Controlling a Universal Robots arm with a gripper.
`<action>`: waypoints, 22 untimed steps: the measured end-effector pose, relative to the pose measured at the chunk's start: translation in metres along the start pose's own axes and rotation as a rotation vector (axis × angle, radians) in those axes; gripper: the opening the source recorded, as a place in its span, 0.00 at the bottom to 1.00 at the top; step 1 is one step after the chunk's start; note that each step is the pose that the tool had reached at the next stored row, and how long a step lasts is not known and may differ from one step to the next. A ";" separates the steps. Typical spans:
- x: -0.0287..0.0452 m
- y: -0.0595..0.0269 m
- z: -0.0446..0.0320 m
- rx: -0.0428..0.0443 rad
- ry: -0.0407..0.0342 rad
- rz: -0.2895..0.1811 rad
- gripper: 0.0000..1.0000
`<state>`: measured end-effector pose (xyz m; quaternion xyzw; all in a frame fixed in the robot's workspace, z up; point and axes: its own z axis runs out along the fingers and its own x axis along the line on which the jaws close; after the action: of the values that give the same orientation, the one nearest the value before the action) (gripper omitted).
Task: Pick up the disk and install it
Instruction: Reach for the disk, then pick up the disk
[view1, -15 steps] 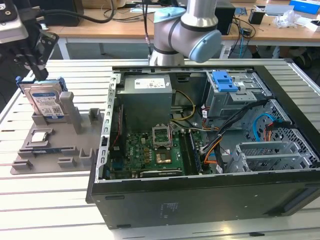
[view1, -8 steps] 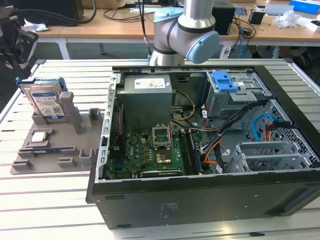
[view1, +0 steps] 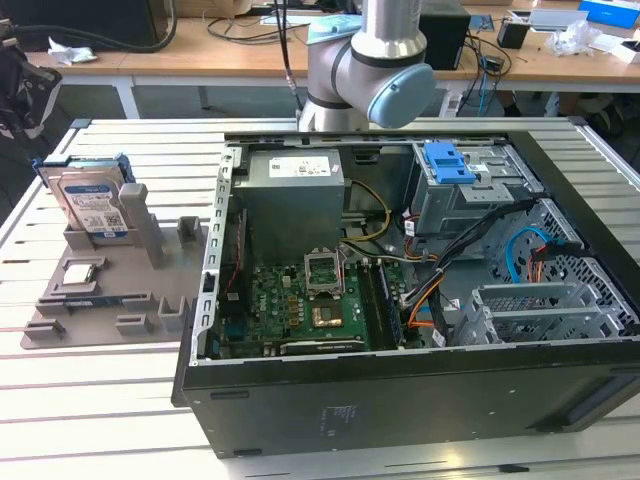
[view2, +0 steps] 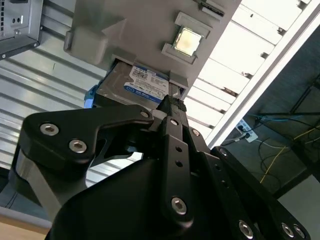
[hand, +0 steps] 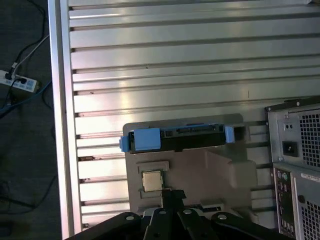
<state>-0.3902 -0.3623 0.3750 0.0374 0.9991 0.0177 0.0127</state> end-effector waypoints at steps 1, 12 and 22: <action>0.0019 0.0009 0.0011 0.0014 -0.0002 0.000 0.11; 0.0070 0.0059 0.0064 0.0085 -0.0006 0.000 0.11; 0.0070 0.0060 0.0064 0.0076 0.0007 -0.041 0.11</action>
<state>-0.3966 -0.3556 0.3686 0.0169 0.9997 0.0137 0.0125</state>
